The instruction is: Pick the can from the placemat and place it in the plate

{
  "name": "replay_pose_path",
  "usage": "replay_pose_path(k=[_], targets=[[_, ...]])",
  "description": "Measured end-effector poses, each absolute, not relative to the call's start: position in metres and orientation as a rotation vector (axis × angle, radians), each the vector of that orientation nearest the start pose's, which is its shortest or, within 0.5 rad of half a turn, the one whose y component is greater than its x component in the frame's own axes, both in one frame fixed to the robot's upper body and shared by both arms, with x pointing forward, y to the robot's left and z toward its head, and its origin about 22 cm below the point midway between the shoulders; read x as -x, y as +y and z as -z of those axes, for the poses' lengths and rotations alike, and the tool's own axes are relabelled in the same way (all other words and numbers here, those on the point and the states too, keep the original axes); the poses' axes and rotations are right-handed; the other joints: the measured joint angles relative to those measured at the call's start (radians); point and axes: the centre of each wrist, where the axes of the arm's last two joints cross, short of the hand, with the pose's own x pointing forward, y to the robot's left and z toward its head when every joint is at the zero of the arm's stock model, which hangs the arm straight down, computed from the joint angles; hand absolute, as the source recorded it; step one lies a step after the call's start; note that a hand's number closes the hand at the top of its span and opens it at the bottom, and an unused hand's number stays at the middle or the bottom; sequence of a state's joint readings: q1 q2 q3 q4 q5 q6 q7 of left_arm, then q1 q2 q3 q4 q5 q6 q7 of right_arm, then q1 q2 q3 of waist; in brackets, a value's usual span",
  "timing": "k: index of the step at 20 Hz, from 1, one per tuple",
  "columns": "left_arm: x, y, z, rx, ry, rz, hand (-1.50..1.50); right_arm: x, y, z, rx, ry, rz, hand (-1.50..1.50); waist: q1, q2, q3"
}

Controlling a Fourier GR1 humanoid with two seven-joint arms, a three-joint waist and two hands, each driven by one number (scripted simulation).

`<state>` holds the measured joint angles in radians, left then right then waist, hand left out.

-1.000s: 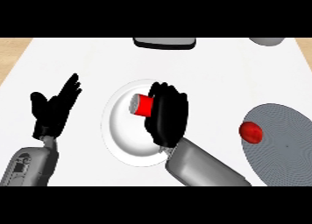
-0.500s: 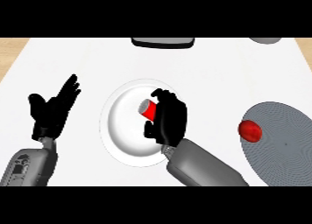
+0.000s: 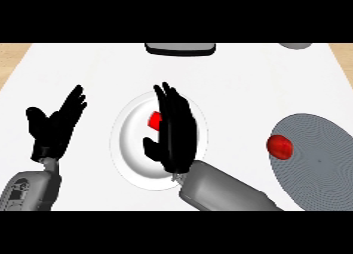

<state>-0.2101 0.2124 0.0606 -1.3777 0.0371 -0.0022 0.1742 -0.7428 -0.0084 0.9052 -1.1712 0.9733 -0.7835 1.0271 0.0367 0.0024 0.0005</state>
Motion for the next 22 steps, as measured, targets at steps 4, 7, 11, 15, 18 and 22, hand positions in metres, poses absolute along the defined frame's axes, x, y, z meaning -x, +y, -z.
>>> replay_pose_path(k=[4,7,11,15,18,22], targets=[[-0.29,0.281,-0.02,-0.148,-1.408,0.109,0.0,-0.264,0.02,-0.069,0.79,-1.842,-0.425,-1.5,-0.001,-0.002,0.0],[-0.29,0.28,-0.021,-0.156,-1.407,0.11,0.0,-0.257,0.019,-0.081,0.682,-1.835,-0.306,-1.5,-0.004,-0.002,0.0],[-0.293,0.276,-0.025,-0.155,-1.413,0.109,0.0,-0.244,0.016,-0.084,0.533,-1.773,-0.2,-1.5,-0.006,0.0,0.001],[-0.289,0.284,-0.026,-0.164,-1.413,0.098,0.0,-0.23,0.014,-0.077,0.43,-1.748,-0.149,-1.5,-0.015,0.0,0.0],[-0.285,0.286,-0.025,-0.168,-1.413,0.096,0.0,-0.221,0.009,-0.068,0.396,-1.759,-0.119,-1.5,-0.024,-0.001,0.0],[-0.28,0.281,-0.02,-0.169,-1.408,0.088,0.0,-0.222,-0.003,-0.065,0.381,-1.768,-0.077,-1.5,-0.029,-0.001,0.0]])
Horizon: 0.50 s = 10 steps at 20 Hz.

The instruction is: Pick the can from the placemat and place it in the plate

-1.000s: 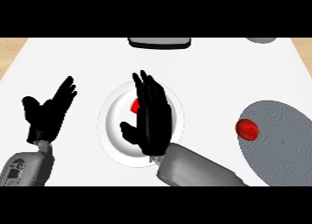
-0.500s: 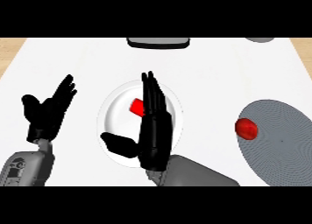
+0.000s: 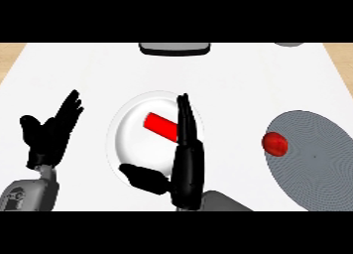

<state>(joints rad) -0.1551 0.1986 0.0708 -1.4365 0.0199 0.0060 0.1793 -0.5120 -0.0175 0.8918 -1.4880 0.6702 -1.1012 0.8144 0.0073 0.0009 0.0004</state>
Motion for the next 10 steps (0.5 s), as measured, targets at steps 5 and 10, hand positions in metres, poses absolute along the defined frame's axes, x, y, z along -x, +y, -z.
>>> replay_pose_path(k=[5,10], targets=[[-0.283,0.289,-0.02,-0.176,-1.41,0.082,0.0,-0.215,-0.019,-0.053,0.389,-1.768,-0.054,-1.5,-0.004,0.0,0.0],[-0.29,0.29,-0.015,-0.176,-1.41,0.081,0.0,-0.206,-0.047,-0.043,0.416,-1.755,-0.054,-1.5,-0.008,-0.001,0.0]])
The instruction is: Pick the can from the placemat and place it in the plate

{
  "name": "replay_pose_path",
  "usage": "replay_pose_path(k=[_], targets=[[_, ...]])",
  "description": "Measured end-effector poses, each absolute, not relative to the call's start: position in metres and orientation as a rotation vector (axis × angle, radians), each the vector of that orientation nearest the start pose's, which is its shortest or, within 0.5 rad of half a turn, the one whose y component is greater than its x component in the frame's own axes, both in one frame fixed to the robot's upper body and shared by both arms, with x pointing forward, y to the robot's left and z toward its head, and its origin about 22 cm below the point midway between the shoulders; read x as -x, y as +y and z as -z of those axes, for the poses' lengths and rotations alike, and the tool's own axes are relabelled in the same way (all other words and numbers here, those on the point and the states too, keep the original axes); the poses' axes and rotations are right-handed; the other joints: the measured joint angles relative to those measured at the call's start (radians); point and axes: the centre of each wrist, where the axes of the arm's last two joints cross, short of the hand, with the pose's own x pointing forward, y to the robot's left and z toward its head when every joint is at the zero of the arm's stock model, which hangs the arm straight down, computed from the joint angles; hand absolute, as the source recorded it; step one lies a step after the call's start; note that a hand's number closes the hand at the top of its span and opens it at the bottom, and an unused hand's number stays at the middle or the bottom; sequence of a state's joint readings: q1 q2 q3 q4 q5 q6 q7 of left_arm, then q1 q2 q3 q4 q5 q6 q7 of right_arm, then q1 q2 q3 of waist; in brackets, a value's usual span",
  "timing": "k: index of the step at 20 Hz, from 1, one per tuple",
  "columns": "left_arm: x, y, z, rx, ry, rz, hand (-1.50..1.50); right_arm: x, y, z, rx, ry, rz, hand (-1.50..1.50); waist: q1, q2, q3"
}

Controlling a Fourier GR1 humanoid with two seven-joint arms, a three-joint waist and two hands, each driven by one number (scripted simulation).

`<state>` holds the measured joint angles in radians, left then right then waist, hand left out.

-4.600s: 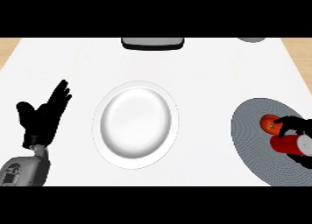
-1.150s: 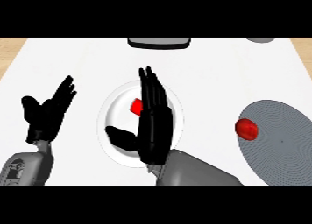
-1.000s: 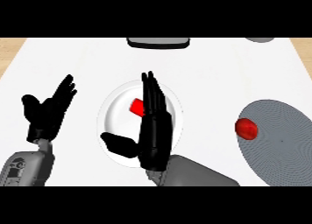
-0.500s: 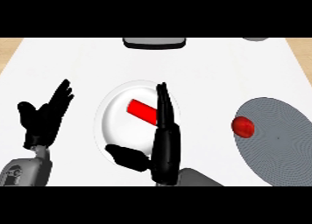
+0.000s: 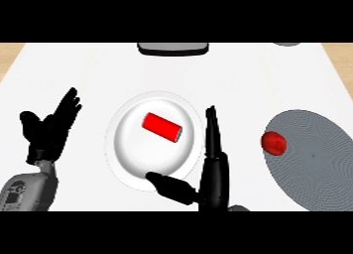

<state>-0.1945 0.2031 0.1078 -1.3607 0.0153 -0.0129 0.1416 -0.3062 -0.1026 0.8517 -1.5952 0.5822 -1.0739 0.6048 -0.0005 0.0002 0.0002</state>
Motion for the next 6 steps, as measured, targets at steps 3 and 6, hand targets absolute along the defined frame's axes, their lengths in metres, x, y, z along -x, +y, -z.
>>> replay_pose_path(k=[3,6], targets=[[-0.291,0.291,-0.018,-0.171,-1.41,0.073,0.0,-0.204,-0.054,-0.041,0.438,-1.744,-0.064,-1.5,0.0,0.0,0.0],[-0.287,0.292,-0.019,-0.179,-1.4,0.073,0.0,-0.202,-0.073,-0.041,0.457,-1.723,-0.081,-1.5,0.0,-0.001,0.0]])
